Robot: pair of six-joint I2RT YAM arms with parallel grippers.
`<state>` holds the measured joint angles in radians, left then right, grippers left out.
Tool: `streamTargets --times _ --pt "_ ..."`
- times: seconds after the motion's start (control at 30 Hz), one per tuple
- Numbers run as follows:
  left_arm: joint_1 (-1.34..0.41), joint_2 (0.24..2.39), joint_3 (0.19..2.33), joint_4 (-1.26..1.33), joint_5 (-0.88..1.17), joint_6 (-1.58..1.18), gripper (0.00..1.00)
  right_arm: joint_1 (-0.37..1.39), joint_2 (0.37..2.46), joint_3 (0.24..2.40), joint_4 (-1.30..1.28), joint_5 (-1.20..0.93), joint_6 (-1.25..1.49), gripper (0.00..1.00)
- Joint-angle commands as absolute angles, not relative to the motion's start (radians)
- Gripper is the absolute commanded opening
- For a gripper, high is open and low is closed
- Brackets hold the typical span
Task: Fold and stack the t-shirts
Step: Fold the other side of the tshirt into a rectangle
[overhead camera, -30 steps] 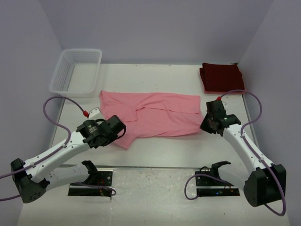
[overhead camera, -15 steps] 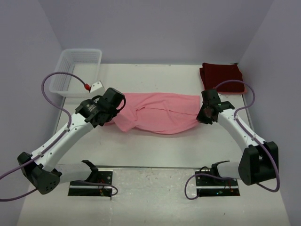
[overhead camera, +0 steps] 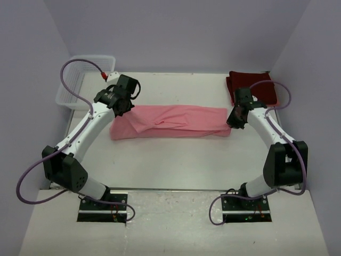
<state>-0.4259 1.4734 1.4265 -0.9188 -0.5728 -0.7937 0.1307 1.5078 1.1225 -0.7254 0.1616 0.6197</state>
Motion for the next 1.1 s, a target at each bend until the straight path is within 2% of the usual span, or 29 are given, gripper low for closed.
streamTargets --times 0.0,0.37,0.87,1.0,1.03,1.07 --pt "-0.385 1.531 1.511 -0.854 -0.542 -0.695 0.0 0.101 1.552 1.213 -0.745 0.158 0.586 0.0" --pt "-0.35 1.732 1.624 -0.818 -0.499 -0.617 0.0 0.084 1.739 1.331 -0.792 0.081 0.542 0.0" --pt "-0.235 1.89 1.695 -0.782 -0.483 -0.568 0.0 0.086 1.908 1.537 -0.861 0.077 0.514 0.0" --pt "-0.229 1.942 1.741 -0.782 -0.482 -0.552 0.0 0.086 1.966 1.583 -0.868 0.049 0.503 0.08" --pt "-0.227 1.974 1.765 -0.781 -0.47 -0.543 0.06 0.084 1.973 1.588 -0.864 0.04 0.493 0.14" --pt "-0.227 1.991 1.784 -0.779 -0.462 -0.529 0.1 0.086 1.977 1.594 -0.85 0.022 0.485 0.17"
